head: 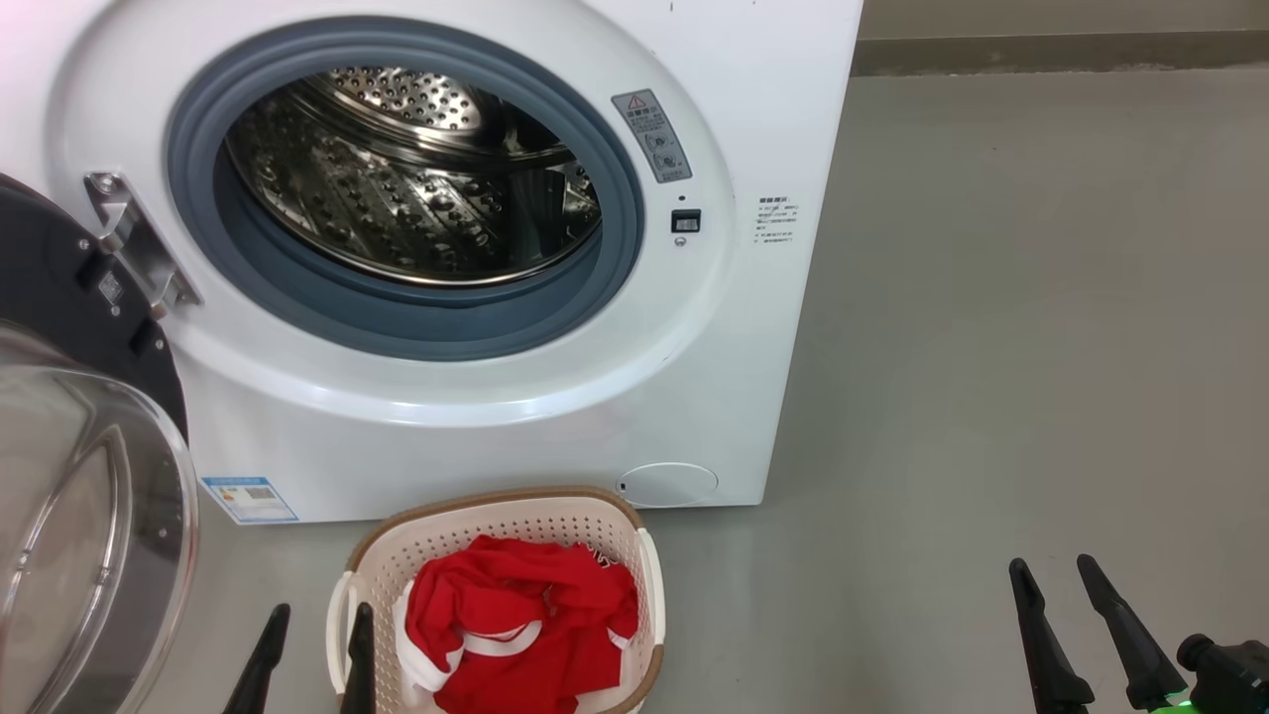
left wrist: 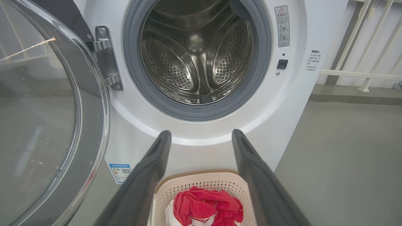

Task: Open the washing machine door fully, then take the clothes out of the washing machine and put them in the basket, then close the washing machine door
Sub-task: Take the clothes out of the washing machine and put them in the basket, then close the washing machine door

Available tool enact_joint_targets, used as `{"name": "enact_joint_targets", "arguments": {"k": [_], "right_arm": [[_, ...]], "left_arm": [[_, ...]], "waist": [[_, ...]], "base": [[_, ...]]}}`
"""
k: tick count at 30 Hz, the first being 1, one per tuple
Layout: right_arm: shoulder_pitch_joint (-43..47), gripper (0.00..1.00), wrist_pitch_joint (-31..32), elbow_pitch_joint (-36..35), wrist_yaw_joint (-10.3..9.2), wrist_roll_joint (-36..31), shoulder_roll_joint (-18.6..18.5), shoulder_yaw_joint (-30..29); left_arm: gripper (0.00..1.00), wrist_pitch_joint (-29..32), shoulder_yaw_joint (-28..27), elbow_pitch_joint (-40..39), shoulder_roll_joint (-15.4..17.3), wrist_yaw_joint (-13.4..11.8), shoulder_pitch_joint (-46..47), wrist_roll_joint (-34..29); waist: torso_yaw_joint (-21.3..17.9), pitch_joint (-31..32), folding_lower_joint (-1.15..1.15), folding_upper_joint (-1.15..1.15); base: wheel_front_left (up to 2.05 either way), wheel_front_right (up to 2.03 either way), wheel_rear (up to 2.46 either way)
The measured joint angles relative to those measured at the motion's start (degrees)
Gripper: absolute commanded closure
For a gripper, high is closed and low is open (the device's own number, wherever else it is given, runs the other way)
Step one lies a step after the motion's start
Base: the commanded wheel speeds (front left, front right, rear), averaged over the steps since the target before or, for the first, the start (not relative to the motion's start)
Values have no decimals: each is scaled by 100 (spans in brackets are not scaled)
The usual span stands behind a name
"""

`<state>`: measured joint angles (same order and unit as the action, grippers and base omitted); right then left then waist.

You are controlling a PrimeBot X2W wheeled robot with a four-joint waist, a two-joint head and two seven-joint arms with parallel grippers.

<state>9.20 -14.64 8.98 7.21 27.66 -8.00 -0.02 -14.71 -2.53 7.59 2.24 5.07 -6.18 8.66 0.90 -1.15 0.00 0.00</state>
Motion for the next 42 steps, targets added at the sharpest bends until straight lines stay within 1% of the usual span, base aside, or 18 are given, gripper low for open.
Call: {"name": "enact_joint_targets", "arguments": {"k": [12,25,28,39,42], "right_arm": [[-1,0,1,3,0,0,19,-2],[-3,0,1,0,0,0,20,-7],[-3,0,1,0,0,0,22,-9],[-8,0,1,-4,0,0,46,-48],[-8,0,1,-4,0,0,46,-52]], "left_arm": [[0,0,-13,49,1,0,6,-36],[0,0,-25,51,1,10,27,-44],[0,0,-26,52,1,47,28,-44],[0,0,20,41,2,47,63,-44],[0,0,82,32,1,10,82,-10]], "waist": [[8,-19,0,0],[51,-132,0,0],[54,-157,0,0],[87,-189,0,0],[133,-180,0,0]], "base": [[-23,23,0],[-134,134,0],[-76,76,0],[-11,11,0],[0,0,0]]}}
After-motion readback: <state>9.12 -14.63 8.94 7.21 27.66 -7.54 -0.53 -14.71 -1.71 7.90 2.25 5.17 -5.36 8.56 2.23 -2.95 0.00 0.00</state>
